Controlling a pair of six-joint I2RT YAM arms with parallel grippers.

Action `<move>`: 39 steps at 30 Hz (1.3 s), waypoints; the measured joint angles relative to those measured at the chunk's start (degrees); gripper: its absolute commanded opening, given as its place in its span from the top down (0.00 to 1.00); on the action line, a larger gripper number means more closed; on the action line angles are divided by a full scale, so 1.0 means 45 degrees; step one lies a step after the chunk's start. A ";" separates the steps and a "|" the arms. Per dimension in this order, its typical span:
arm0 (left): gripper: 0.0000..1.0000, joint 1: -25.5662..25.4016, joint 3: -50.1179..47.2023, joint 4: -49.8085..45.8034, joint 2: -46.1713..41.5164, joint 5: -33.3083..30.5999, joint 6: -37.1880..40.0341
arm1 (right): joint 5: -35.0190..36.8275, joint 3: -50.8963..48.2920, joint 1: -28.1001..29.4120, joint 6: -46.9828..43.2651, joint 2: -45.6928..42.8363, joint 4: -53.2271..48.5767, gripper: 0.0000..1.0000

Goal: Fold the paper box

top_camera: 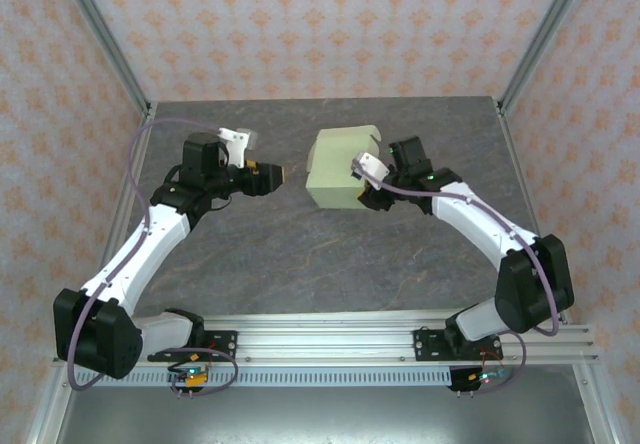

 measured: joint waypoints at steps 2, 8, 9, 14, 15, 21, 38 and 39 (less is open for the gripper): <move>0.21 0.0097 -0.0107 0.0029 -0.0005 -0.0549 -0.0330 | 0.2181 -0.0491 0.0767 0.0233 0.0005 0.0729 0.57; 0.21 0.0160 -0.0510 0.0277 0.0379 -0.1637 -0.1370 | 0.9248 -0.1161 0.3701 0.1273 0.1020 0.3143 0.45; 0.21 0.0160 -0.0661 0.0389 0.0452 -0.1753 -0.1583 | 1.0146 -0.1166 0.4133 0.1530 0.1331 0.3415 0.42; 0.21 0.0160 -0.0957 0.0714 0.0967 -0.2191 -0.2312 | 1.3270 -0.1088 0.6188 0.2851 0.3191 0.3983 0.26; 0.21 0.0160 -0.0957 0.0763 0.1073 -0.2288 -0.2414 | 1.3551 -0.1039 0.6543 0.3147 0.3541 0.3944 0.25; 0.21 0.0160 -0.1166 0.1146 0.1423 -0.2463 -0.3045 | 1.3619 -0.0588 0.7902 0.4716 0.4114 0.3026 0.23; 0.21 0.0189 -0.1525 0.1321 0.2181 -0.2594 -0.3886 | 0.6853 -0.2448 0.7597 0.6198 -0.2443 0.2263 0.25; 0.21 0.0189 -0.1515 0.1292 0.2098 -0.2594 -0.3886 | 0.6280 -0.2443 0.7014 0.6266 -0.2900 0.2395 0.25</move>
